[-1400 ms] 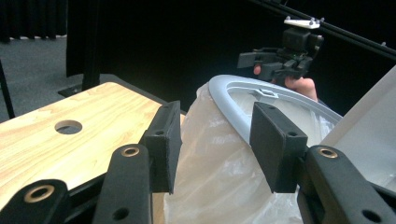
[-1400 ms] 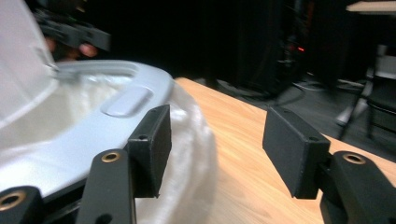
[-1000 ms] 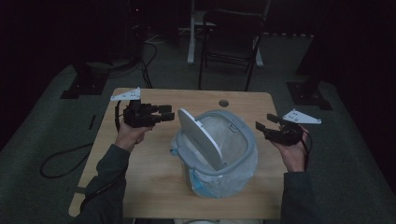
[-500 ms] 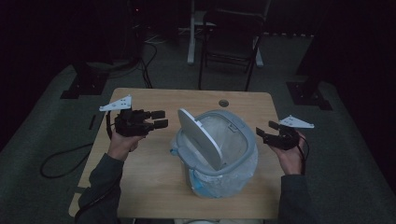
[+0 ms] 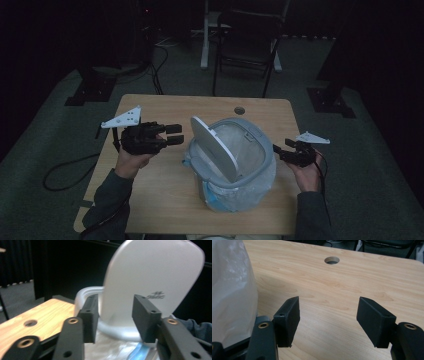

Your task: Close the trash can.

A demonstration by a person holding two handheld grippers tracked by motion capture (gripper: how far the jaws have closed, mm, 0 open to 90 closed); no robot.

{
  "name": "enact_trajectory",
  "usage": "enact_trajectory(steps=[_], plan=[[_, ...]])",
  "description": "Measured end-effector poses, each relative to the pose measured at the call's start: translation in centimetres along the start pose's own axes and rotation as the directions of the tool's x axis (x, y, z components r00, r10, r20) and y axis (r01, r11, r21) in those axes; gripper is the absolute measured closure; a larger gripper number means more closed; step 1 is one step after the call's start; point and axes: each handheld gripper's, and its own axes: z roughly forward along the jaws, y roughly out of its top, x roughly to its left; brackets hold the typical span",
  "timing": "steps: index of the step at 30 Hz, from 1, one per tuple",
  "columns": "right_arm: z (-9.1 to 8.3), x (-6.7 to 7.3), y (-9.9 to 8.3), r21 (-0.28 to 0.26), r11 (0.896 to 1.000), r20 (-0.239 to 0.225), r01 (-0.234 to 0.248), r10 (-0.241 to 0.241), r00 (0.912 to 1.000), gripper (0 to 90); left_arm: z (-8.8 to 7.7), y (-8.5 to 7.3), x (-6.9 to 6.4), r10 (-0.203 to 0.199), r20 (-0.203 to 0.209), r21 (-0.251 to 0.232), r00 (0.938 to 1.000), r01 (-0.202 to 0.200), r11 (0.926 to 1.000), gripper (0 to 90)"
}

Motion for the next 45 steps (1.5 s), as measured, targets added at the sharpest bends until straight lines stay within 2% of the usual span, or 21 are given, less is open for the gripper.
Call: enact_trajectory(steps=[3,5,7,8,12,22,31,38,42,45], plan=[[0.1,-0.2,-0.5,0.007,1.0,-0.001,-0.012,0.012,0.9999,34.4,0.7,0.6,-0.3,0.023,0.037,-0.01,0.999,-0.022,0.9997,63.4],[0.2,-0.3,-0.9,0.012,1.0,-0.003,-0.021,0.021,0.9998,34.4,1.2,1.0,-0.3,0.035,0.038,-0.007,0.9987,-0.035,0.9994,71.4],[0.2,-0.3,-1.0,0.013,1.0,-0.004,-0.022,0.022,0.9997,34.4,1.8,1.2,-0.1,0.041,0.039,-0.001,0.9984,-0.041,0.9992,74.6],[0.2,-0.4,-1.1,0.015,1.0,-0.006,-0.025,0.025,0.9997,34.4,2.1,1.4,0.0,0.049,0.041,0.002,0.9979,-0.049,0.9988,81.8],[0.3,-0.4,-1.3,0.017,0.999,-0.007,-0.029,0.03,0.9995,34.4,2.9,1.8,0.2,0.071,0.044,0.006,0.9965,-0.071,0.9975,87.0],[0.8,-0.2,-1.7,0.034,0.999,-0.018,-0.029,0.03,0.9994,34.4,5.5,2.8,1.6,0.085,0.032,0.061,0.9958,-0.087,0.9943,87.3],[0.8,-0.4,-2.1,0.04,0.999,-0.018,-0.037,0.037,0.9991,34.4,8.3,2.9,3.4,0.068,0.039,0.12,0.9969,-0.072,0.9901,90.0],[1.0,-0.4,-2.5,0.054,0.998,-0.02,-0.042,0.043,0.9989,34.4,10.6,3.0,4.2,0.06,0.047,0.195,0.9971,-0.068,0.9785,90.0],[1.1,-0.4,-2.7,0.058,0.997,-0.02,-0.047,0.048,0.9986,34.4,11.5,3.0,4.5,0.031,0.07,0.201,0.9971,-0.044,0.9786,90.0],[1.0,-0.5,-2.8,0.063,0.997,-0.017,-0.046,0.048,0.9987,34.4,12.3,3.1,4.6,0.033,0.065,0.238,0.9974,-0.048,0.9702,90.0]])
